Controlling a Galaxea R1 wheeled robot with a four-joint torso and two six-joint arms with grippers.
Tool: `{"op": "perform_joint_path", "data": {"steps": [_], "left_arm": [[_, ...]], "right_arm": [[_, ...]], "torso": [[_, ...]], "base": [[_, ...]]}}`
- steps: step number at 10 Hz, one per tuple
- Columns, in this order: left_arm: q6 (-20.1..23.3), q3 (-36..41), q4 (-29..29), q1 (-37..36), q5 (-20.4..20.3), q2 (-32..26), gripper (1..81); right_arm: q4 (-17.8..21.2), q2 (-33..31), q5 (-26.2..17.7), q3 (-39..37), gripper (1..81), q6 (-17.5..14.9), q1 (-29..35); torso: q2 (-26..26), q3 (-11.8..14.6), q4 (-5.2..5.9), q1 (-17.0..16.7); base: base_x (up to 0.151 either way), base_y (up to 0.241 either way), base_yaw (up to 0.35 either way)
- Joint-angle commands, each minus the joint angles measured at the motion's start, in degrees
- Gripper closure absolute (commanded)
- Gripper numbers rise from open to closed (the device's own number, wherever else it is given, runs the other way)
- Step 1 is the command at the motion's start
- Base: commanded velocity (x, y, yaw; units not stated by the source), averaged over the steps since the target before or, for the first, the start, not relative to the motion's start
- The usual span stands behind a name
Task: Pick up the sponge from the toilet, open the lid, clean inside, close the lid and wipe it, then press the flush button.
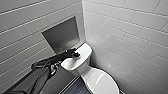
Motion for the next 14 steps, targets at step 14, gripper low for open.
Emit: {"op": "perform_joint_path", "data": {"steps": [14], "left_arm": [[-0.02, -9.96, 8.05, -4.87, -1.35, 10.89, 81.1]], "right_arm": [[-0.95, 0.87, -3.44, 2.69, 81.1, -0.04, -2.80]], "torso": [[-0.06, 0.06, 0.00, -0.19]], "base": [[0.000, 0.000, 0.000]]}}
